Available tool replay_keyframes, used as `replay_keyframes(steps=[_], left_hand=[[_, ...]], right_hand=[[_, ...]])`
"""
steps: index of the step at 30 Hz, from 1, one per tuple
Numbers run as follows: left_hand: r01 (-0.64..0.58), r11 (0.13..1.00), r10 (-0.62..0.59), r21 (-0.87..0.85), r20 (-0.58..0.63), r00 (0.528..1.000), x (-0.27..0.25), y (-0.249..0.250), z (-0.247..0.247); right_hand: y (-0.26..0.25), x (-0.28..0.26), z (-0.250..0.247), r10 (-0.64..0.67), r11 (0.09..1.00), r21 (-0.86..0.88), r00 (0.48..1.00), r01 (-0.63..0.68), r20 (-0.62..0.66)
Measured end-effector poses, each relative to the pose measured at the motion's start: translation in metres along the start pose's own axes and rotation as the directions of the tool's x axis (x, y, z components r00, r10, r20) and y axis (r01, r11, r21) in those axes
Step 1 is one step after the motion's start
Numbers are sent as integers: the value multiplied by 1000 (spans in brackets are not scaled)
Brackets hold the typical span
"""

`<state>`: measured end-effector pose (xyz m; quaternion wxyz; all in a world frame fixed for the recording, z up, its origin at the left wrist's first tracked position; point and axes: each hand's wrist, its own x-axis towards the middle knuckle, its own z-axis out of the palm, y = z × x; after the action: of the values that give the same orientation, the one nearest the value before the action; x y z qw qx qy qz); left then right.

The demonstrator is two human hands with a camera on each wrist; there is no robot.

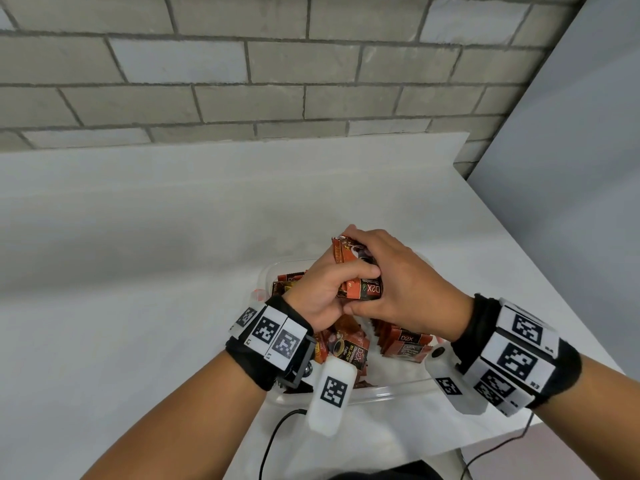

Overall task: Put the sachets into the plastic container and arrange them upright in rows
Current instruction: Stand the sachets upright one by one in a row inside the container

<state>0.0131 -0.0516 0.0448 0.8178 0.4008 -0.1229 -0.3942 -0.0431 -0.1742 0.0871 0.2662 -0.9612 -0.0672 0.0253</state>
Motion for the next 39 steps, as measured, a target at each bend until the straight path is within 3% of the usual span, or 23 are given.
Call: replay_keyframes(steps=[12,19,22,27,31,36,37,39], left_hand=[[108,991,-110,-75,-20,994,3,-3,-4],[81,996,-83,-31,-48,995,4,-5,1],[72,996,-75,-49,-66,995,3,-2,1],[-4,996,-1,-89,-51,999,-3,-1,-7],[-26,995,23,-91,-44,999,-5,-4,-9],[20,996,-22,-84,-19,1000,-7,-8,-12],[30,997,-31,-69,-12,999,-7,-8,-13],[39,999,-39,-35,-12,999,-8,-7,-14]], right_hand=[[6,1,-2,13,999,36,1000,-13,-12],[9,0,1,27,999,18,1000,-27,5],[9,-4,0,82,990,113,996,-85,28],[16,-14,-2,289,896,387,947,-217,-138],[23,-20,3,388,744,597,921,-301,-20],[21,-19,-4,430,507,824,903,-253,12],[20,-18,-7,440,496,837,898,-230,-14],[20,-17,-12,431,566,802,898,-192,-89]])
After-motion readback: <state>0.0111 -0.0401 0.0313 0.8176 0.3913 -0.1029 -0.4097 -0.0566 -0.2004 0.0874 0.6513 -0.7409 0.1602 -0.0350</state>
